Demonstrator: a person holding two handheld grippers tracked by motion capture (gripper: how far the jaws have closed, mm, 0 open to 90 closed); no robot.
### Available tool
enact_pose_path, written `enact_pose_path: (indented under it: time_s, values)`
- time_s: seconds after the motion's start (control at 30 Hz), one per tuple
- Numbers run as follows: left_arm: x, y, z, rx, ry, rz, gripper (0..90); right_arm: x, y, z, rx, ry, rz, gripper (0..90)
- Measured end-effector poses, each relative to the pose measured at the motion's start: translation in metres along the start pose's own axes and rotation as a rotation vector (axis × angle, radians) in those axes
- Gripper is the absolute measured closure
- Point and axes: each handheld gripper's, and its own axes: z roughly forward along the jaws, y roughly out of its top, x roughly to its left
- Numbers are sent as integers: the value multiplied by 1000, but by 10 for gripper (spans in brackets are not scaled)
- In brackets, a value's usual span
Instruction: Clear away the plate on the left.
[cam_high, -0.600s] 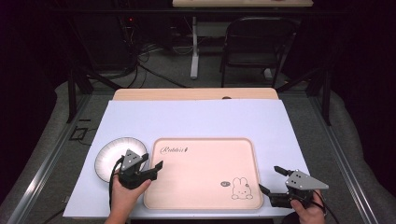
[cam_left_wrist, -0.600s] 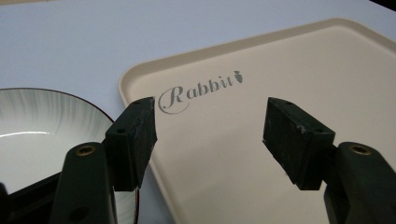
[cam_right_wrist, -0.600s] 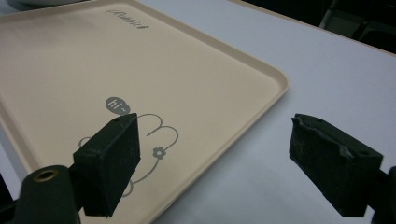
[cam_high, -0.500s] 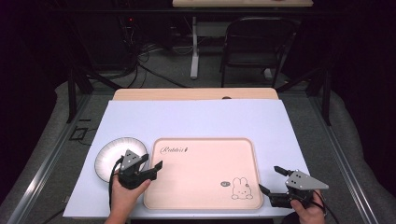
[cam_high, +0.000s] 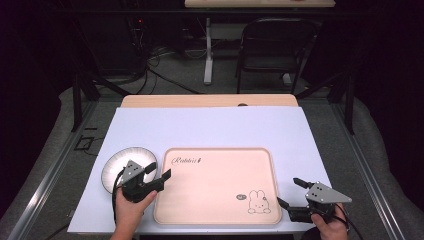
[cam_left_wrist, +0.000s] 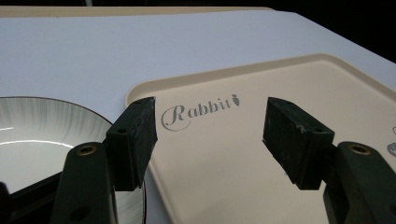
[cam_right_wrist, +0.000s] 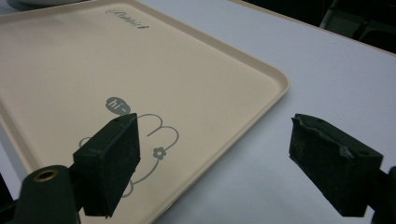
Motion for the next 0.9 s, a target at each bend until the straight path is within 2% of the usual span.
enact_pose_path:
  time_s: [0.03,0.23,0.6,0.9]
  values:
    - [2,0,-1,-7,-5,-17,348,0,0,0,1,-1,0,157]
    - [5,2,-6,-10,2,-36,351,0,0,0,1,0,-3,157]
    - [14,5,-16,-17,44,-69,349,0,0,0,1,0,-4,157]
    - [28,5,-28,-25,82,-119,364,0,0,0,1,0,-4,157]
